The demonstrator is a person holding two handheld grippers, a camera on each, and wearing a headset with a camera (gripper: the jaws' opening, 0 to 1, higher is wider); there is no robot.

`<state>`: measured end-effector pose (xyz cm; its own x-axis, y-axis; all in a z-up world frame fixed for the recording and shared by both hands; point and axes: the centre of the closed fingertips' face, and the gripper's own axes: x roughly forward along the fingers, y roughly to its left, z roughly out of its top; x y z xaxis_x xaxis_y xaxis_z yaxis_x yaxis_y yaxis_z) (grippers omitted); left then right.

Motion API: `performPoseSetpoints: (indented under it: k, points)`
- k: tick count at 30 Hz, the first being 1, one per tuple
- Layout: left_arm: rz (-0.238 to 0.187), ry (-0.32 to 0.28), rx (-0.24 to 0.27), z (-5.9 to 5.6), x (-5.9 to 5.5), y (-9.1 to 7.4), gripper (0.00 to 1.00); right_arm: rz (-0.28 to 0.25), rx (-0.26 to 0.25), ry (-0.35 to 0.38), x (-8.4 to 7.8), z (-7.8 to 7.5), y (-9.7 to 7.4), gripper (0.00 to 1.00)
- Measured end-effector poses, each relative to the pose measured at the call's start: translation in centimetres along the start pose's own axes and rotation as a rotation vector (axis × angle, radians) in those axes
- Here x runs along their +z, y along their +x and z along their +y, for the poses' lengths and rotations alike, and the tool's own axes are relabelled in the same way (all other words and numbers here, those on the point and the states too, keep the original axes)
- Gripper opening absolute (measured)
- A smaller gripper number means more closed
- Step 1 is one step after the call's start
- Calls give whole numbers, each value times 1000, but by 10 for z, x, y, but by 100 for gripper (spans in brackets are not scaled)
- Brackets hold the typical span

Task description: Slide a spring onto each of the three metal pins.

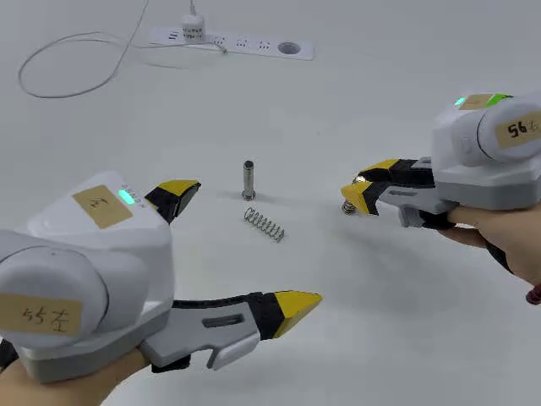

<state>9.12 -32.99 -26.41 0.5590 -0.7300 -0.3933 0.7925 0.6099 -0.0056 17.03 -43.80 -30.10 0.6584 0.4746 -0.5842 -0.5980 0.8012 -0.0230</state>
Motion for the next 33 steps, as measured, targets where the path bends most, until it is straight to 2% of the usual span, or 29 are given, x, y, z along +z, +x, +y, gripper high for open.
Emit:
performPoseSetpoints:
  k: [6,9,18,33]
  points:
    - [-6,4,7,2,3,-2,100,-24,18,-24,13,8,-9,24]
    - [-3,4,6,2,4,-3,100,-32,17,-34,20,5,-11,26]
    - [5,13,1,2,4,-6,100,-45,73,-50,34,28,-16,31]
    - [-1,13,11,7,5,-14,100,-7,152,-69,25,64,2,36]
